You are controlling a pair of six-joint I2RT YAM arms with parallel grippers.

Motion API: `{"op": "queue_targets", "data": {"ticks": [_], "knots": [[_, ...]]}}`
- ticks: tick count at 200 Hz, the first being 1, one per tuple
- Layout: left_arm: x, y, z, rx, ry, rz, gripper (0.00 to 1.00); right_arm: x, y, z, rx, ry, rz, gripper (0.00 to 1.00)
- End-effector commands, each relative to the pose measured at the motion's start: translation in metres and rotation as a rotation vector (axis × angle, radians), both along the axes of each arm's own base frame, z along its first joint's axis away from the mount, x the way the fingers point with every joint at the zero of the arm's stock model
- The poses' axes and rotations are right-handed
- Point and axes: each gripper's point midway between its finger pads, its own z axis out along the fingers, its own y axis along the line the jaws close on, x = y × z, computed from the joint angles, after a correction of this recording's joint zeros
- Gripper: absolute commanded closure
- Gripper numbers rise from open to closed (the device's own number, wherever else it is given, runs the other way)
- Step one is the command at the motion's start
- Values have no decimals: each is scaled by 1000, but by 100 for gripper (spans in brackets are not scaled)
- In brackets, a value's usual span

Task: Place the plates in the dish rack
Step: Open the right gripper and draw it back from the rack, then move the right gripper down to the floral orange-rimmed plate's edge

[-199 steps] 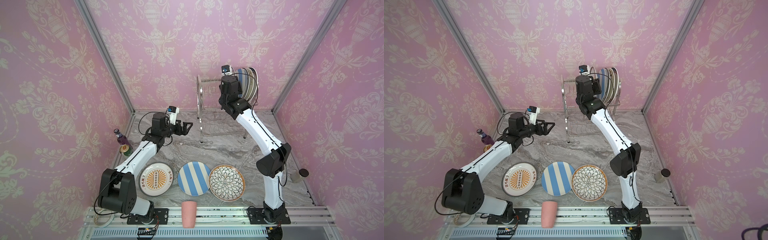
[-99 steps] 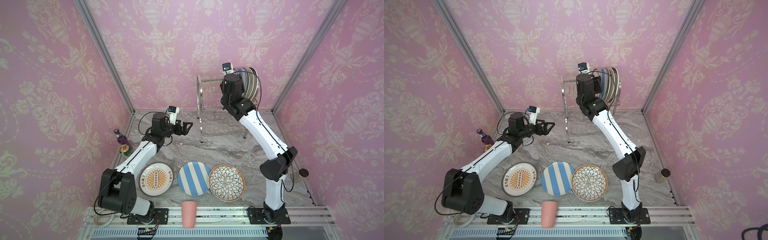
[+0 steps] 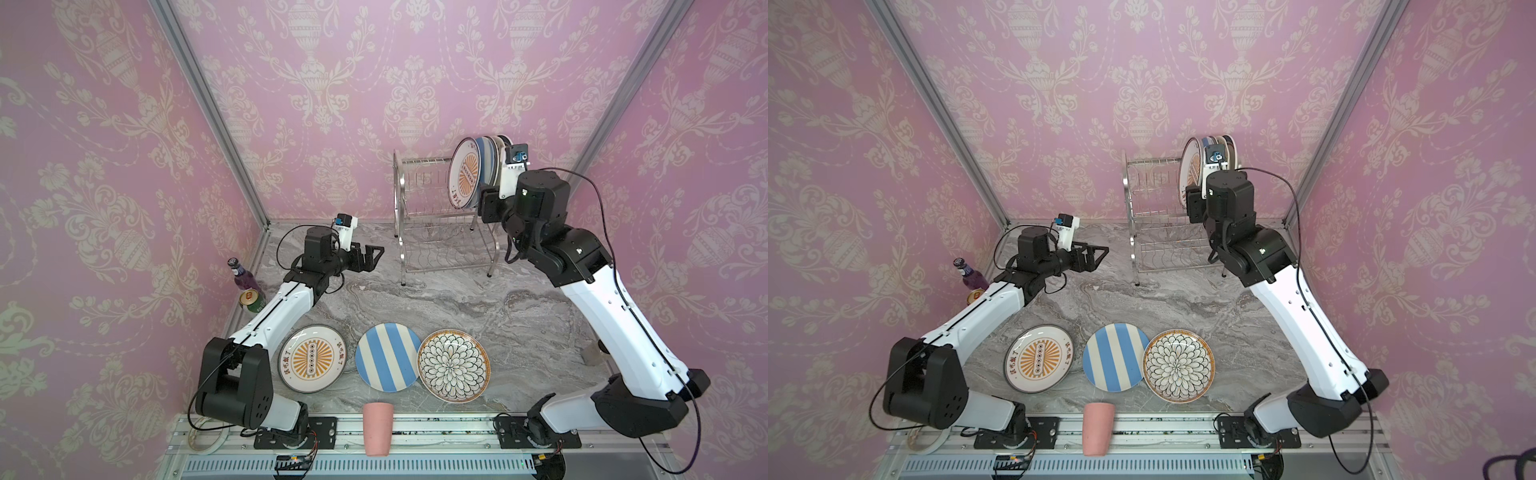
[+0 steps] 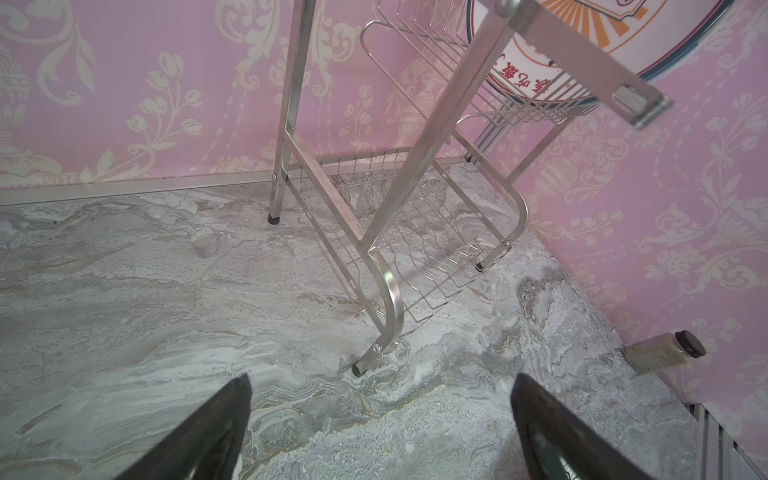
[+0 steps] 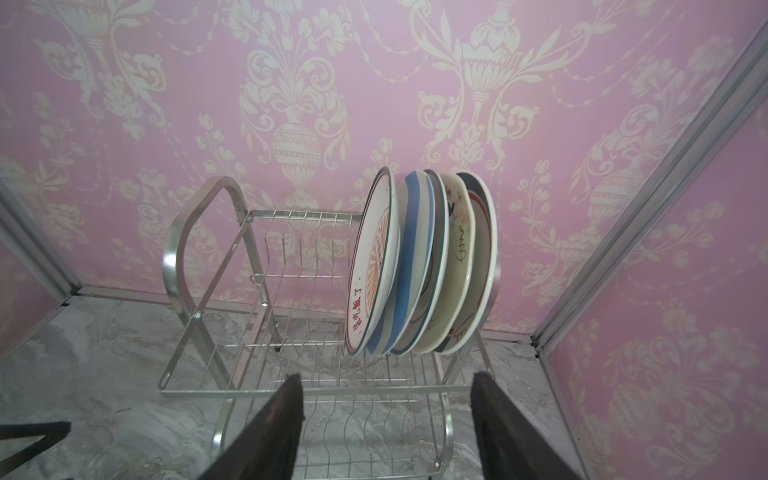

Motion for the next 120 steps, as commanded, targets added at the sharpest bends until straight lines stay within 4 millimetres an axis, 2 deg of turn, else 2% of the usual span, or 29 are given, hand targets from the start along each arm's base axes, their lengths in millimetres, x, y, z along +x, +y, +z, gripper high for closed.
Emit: {"op": "queue_targets", "data": {"ticks": [1, 31, 59, 61, 80, 99, 120], "knots": [[2, 7, 1, -10, 23, 47, 1, -32, 16, -72, 79, 247, 117, 34], [4, 4, -9, -29, 50, 37, 1, -86, 5, -122, 210, 347, 164, 34], [3, -3, -17, -19, 81, 10, 1, -130, -11, -178, 204, 486, 173, 33], [2, -3, -17, -16, 81, 12, 1, -132, -12, -189, 194, 508, 166, 33], [-6, -6, -13, -4, 62, 11, 1, -148, -25, -228, 186, 576, 122, 32], [-13, -9, -16, -9, 79, 17, 1, -158, -27, -260, 209, 628, 108, 31], [-26, -10, -24, -36, 113, 20, 1, -165, -19, -300, 247, 693, 125, 29]]}}
